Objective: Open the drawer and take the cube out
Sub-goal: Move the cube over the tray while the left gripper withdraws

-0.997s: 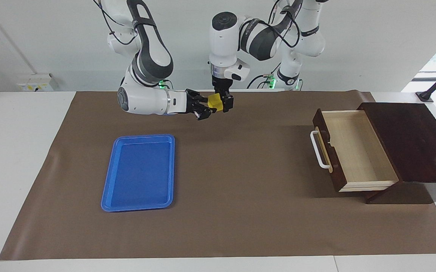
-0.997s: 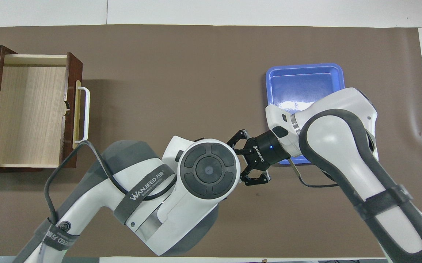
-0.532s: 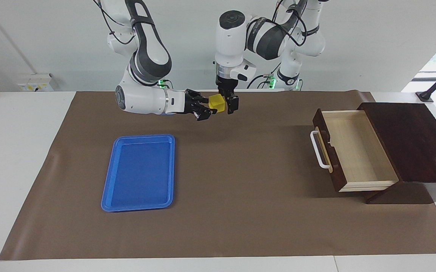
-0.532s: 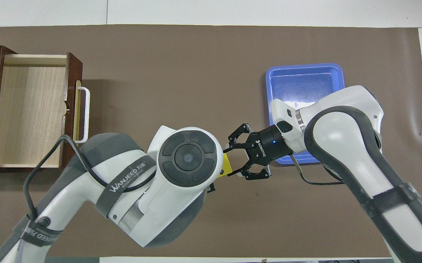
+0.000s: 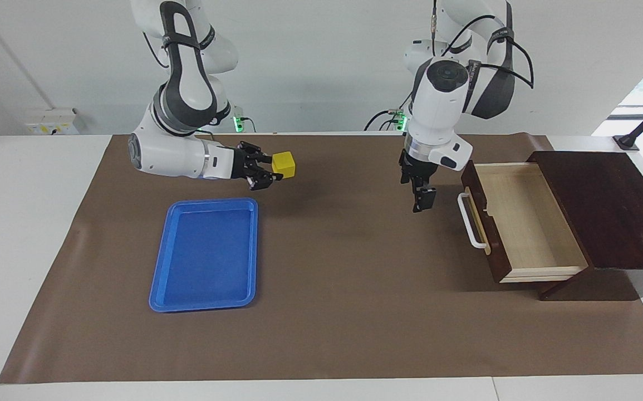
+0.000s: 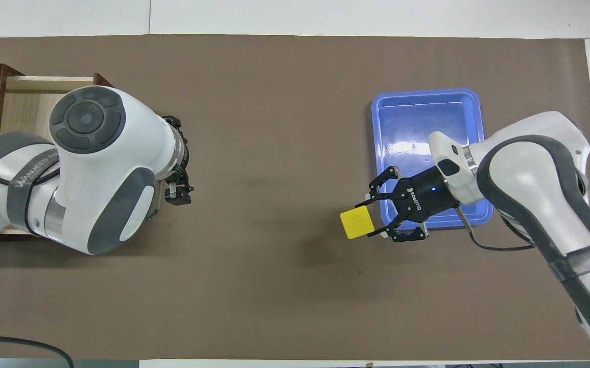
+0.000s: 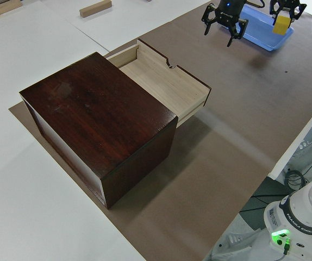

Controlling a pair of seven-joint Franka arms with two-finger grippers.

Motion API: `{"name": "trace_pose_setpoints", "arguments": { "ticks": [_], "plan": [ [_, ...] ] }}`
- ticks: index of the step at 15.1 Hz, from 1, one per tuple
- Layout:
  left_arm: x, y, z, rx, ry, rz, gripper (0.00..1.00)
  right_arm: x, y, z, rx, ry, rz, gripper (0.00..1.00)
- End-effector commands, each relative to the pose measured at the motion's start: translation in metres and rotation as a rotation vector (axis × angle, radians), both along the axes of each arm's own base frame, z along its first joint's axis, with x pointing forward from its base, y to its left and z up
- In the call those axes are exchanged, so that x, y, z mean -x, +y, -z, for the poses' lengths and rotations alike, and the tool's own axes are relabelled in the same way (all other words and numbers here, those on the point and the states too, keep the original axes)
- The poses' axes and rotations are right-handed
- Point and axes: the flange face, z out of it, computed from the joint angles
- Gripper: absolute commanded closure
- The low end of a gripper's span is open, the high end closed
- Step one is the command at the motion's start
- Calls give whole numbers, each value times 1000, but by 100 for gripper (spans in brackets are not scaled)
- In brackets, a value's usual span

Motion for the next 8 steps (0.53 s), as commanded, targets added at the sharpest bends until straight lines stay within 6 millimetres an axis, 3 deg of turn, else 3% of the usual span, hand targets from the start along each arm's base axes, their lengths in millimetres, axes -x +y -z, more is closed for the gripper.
{"name": "trace_pose_setpoints", "arguments": {
  "ticks": [1, 4, 8],
  "plan": [
    [-7, 27, 37, -29, -56, 64, 0, -4, -49, 6, 34, -6, 52, 100],
    [-23, 75, 45, -46, -74, 135, 0, -11, -96, 11, 85, -31, 139, 100],
    [-34, 114, 50, -74, -93, 179, 0, -12, -129, 22, 107, -57, 211, 100]
  ]
}}
